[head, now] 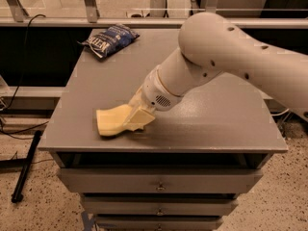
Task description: Move sponge near blue chip bag
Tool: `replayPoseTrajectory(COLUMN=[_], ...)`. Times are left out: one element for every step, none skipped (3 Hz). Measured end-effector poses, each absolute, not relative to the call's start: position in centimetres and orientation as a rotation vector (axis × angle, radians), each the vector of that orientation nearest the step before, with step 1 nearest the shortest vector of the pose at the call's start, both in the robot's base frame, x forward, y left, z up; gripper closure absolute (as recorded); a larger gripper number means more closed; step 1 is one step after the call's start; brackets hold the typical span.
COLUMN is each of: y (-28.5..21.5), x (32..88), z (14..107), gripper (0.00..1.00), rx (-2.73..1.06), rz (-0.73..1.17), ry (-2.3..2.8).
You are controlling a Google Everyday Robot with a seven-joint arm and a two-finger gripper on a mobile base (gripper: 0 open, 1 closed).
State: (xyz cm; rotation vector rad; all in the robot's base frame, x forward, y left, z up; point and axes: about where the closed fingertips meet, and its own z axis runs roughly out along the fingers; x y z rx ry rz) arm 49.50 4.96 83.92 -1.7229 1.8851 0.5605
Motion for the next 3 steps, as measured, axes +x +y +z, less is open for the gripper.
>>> replayPoseTrajectory(y=[4.2,1.3,1.3], x=[50.4,52.3,52.3], z=[85.7,89.4,89.4], gripper=[1.0,1.0,1.0], rx=[-1.679,-1.591,-1.591], rz=[0.536,0.466,0.466], ry=[1.898,1.91,1.91])
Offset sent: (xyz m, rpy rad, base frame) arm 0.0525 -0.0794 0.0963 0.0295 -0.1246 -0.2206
